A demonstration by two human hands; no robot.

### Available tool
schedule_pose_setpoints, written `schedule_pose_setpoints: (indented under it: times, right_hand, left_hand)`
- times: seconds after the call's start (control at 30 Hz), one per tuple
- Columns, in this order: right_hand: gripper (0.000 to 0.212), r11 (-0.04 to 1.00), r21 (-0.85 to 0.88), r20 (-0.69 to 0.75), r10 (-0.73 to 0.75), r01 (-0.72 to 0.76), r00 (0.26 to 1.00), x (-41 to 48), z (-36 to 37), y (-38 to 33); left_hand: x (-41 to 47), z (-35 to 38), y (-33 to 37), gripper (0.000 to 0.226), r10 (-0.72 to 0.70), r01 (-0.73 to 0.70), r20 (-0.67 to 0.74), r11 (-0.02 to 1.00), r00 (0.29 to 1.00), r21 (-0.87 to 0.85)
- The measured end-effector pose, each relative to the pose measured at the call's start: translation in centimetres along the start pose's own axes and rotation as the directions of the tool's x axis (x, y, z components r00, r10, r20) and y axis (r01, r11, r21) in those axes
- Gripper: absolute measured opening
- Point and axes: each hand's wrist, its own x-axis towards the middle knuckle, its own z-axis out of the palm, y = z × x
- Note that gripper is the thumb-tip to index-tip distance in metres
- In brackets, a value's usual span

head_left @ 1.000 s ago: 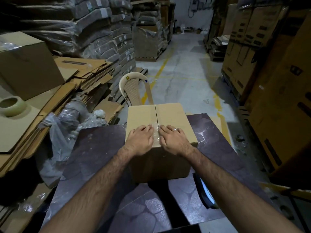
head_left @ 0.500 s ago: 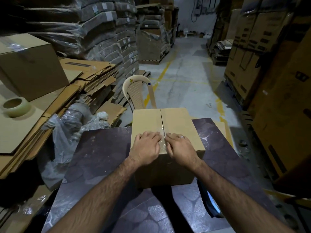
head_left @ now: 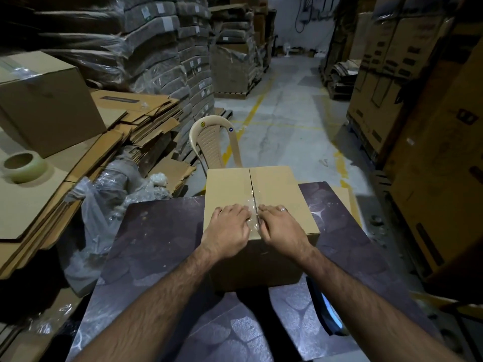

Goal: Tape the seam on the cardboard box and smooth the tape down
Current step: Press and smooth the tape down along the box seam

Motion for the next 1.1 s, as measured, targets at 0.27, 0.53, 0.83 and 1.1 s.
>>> schedule_pose_setpoints:
  times: [0.27, 0.53, 0.83, 1.1]
  right_hand:
    - [0.030, 0.997, 0.066, -0.140, -0.034, 0.044, 0.990, -0.8, 0.1, 0.2]
    - [0.024, 0.993, 0.088, -0.207, -0.055, 0.075, 0.977, -1.2, 0.1, 0.2]
    - [0.033, 0.968, 0.215, -0.213, -0.084, 0.130, 0.974, -1.4, -0.3, 0.6]
    - [0.030, 0.943, 0.297, -0.191, -0.093, 0.148, 0.977, -1.8, -0.8, 0.9]
  left_hand:
    - [-0.7, -0.3, 0.2, 0.027, 0.021, -0.033, -0.119, 0.994, 0.993, -0.103]
    - [-0.9, 0.5, -0.1, 0.034, 0.040, -0.077, -0.215, 0.983, 0.976, -0.168]
    - [-0.8, 0.1, -0.1, 0.030, 0.075, -0.127, -0.217, 0.964, 0.973, -0.235]
    - [-1.2, -0.6, 0.0, 0.035, 0.117, -0.167, -0.199, 0.953, 0.973, -0.252]
